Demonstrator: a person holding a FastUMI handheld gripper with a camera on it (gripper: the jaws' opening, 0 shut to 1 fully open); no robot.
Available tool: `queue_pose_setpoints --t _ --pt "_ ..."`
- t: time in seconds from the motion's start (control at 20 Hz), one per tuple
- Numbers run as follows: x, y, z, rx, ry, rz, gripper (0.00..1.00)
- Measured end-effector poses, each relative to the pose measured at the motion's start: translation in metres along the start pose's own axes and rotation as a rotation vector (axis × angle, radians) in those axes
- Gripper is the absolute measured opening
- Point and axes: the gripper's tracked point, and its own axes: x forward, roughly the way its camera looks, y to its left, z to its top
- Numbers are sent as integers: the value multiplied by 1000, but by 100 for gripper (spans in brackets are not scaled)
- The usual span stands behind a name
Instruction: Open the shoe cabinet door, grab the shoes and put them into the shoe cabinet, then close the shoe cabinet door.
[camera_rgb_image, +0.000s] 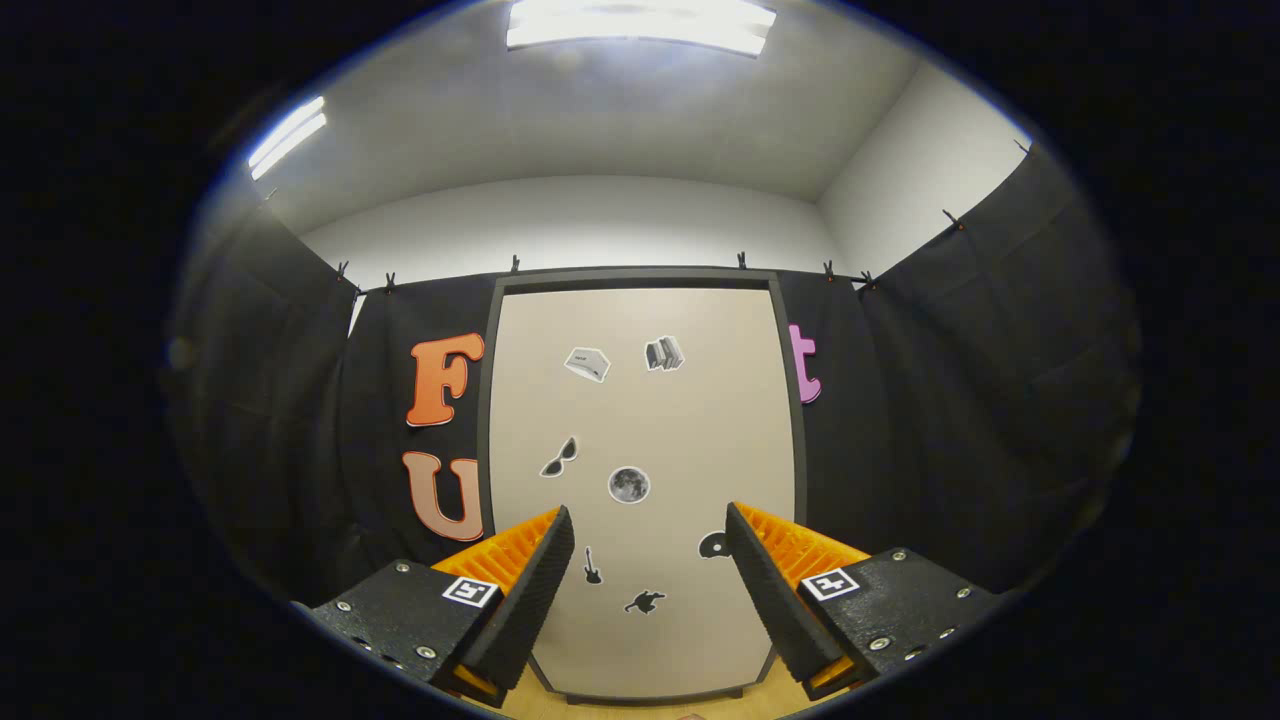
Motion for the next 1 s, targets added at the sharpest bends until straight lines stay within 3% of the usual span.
queue_pose_setpoints --t 0.6,0.8,1.0 --pt "72 111 -138 55 315 158 90" --pt "100 127 -169 31 364 127 83" --pt "123 128 -188 44 384 73 70"
